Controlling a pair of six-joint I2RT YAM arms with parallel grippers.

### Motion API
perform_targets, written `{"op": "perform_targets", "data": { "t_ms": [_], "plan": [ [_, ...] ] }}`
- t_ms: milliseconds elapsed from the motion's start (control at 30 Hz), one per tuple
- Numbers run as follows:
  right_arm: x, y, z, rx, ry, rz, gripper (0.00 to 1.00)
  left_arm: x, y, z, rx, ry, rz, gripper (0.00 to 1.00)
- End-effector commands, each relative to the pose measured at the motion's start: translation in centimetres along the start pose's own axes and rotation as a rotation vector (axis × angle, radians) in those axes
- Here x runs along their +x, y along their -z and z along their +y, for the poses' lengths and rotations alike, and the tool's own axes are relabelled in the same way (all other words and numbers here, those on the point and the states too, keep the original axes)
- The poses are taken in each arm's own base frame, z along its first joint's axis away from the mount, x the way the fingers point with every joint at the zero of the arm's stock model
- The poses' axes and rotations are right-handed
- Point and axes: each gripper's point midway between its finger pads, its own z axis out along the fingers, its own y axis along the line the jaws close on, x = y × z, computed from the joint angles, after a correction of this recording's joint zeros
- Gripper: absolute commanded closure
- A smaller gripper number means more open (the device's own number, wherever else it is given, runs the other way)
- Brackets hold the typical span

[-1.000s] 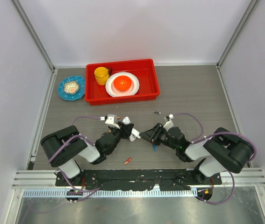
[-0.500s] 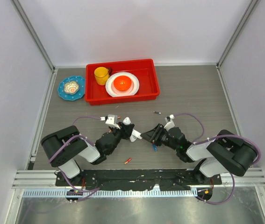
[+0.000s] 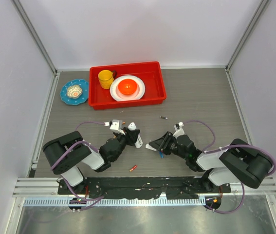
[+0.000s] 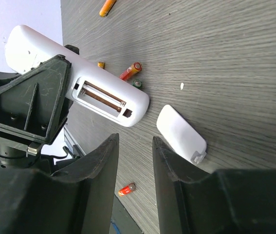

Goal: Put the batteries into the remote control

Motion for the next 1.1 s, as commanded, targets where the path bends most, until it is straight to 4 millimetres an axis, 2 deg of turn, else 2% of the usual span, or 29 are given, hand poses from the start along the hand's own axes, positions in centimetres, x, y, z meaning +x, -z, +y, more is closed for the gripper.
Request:
{"op": "perform_targets", "data": {
  "t_ms": [0, 67, 133, 167, 200, 233, 300, 333, 367, 433, 467, 533, 567, 600, 633, 667, 700, 733, 767, 800, 833, 867, 900, 933, 967, 1000, 1033, 1067],
  "plan": [
    [-0.8, 0.5, 0.2, -0.007, 0.032, -0.042, 0.61, -3.9, 0.0, -2.2, 0.079, 0.068, -0.157, 1.00],
    [-0.8, 0.6, 0.2, -0.002, 0.042, -0.042, 0.60, -3.9, 0.0, -2.1, 0.075, 0.067, -0.159, 1.00],
    [-1.3, 0.7, 1.3, -0.030, 0.061, -0.053, 0.60, -4.2, 0.0, -2.1, 0.072, 0.062, -0.167, 1.00],
    [-1.4, 0.7, 1.3, -0.019, 0.083, -0.052, 0.58, -4.5, 0.0, -2.2, 0.072, 0.058, -0.178, 1.00],
    [-1.6, 0.8, 1.8, -0.029, 0.096, -0.057, 0.58, -4.7, 0.0, -2.2, 0.073, 0.050, -0.183, 1.00],
    [-2.4, 0.9, 3.7, -0.075, 0.114, -0.074, 0.57, -5.4, 0.0, -2.6, 0.080, 0.035, -0.202, 1.00],
    [-2.9, 1.1, 4.6, -0.077, 0.170, -0.082, 0.55, -6.4, -0.1, -3.1, 0.089, 0.022, -0.224, 1.00],
    [-4.2, 1.5, 7.2, -0.129, 0.199, -0.123, 0.54, -7.0, -0.2, -3.4, 0.089, 0.008, -0.236, 1.00],
    [-4.4, 1.7, 6.7, -0.083, 0.220, -0.122, 0.53, -7.9, -0.2, -3.9, 0.086, 0.009, -0.244, 1.00],
    [-7.3, 2.7, 9.6, -0.095, 0.292, -0.229, 0.53, -9.4, -0.3, -3.6, 0.024, 0.083, -0.270, 1.00],
    [-7.6, 3.1, 9.1, -0.050, 0.316, -0.231, 0.53, -10.4, -0.1, -3.5, -0.018, 0.132, -0.259, 1.00],
    [-9.4, 4.0, 10.8, -0.040, 0.389, -0.289, 0.52, -11.3, -0.2, -2.8, -0.084, 0.184, -0.238, 1.00],
    [-9.9, 4.5, 10.2, 0.013, 0.421, -0.300, 0.51, -11.7, -0.2, -3.7, -0.081, 0.207, -0.171, 1.00],
    [-10.6, 4.8, 11.0, 0.028, 0.444, -0.317, 0.51, -11.7, -0.2, -4.2, -0.064, 0.207, -0.126, 1.00],
    [-11.0, 5.0, 10.7, 0.059, 0.482, -0.320, 0.51, -12.4, -0.4, -4.1, -0.057, 0.210, -0.105, 1.00],
    [-11.1, 4.9, 9.4, 0.130, 0.498, -0.306, 0.50, -12.0, -0.2, -5.4, 0.005, 0.212, -0.036, 1.00],
    [-11.5, 4.9, 9.6, 0.150, 0.508, -0.310, 0.50, -12.8, 0.3, -6.1, 0.046, 0.235, -0.031, 1.00],
    [-11.5, 4.9, 9.0, 0.187, 0.522, -0.297, 0.50, -13.5, 0.4, -5.7, 0.054, 0.258, -0.030, 1.00],
    [-11.4, 5.0, 8.1, 0.234, 0.530, -0.283, 0.50, -13.1, 0.9, -5.5, 0.075, 0.274, 0.001, 1.00],
    [-11.8, 5.0, 7.8, 0.265, 0.539, -0.288, 0.50, -13.3, 1.8, -6.8, 0.160, 0.325, 0.045, 1.00],
    [-11.8, 5.0, 7.5, 0.285, 0.552, -0.282, 0.49, -14.2, 1.9, -6.1, 0.180, 0.351, 0.042, 1.00],
    [-11.7, 5.3, 6.6, 0.330, 0.582, -0.260, 0.49, -13.6, 2.6, -5.8, 0.214, 0.379, 0.067, 1.00],
    [-12.2, 5.4, 6.1, 0.376, 0.591, -0.271, 0.49, -13.3, 3.6, -6.6, 0.289, 0.428, 0.113, 1.00],
    [-12.4, 5.6, 5.6, 0.413, 0.598, -0.267, 0.50, -15.0, 4.2, -6.4, 0.331, 0.456, 0.065, 1.00],
    [-12.2, 6.0, 4.5, 0.468, 0.632, -0.234, 0.50, -14.3, 4.8, -5.9, 0.343, 0.477, 0.084, 1.00],
    [-12.4, 6.1, 4.6, 0.483, 0.649, -0.228, 0.50, -13.8, 5.8, -6.4, 0.396, 0.501, 0.136, 1.00],
    [-12.4, 6.2, 4.1, 0.512, 0.669, -0.212, 0.50, -14.5, 6.3, -6.4, 0.421, 0.502, 0.123, 1.00],
    [-12.2, 6.5, 3.5, 0.539, 0.686, -0.186, 0.50, -14.1, 6.8, -6.4, 0.437, 0.510, 0.150, 1.00]
  ]
}}
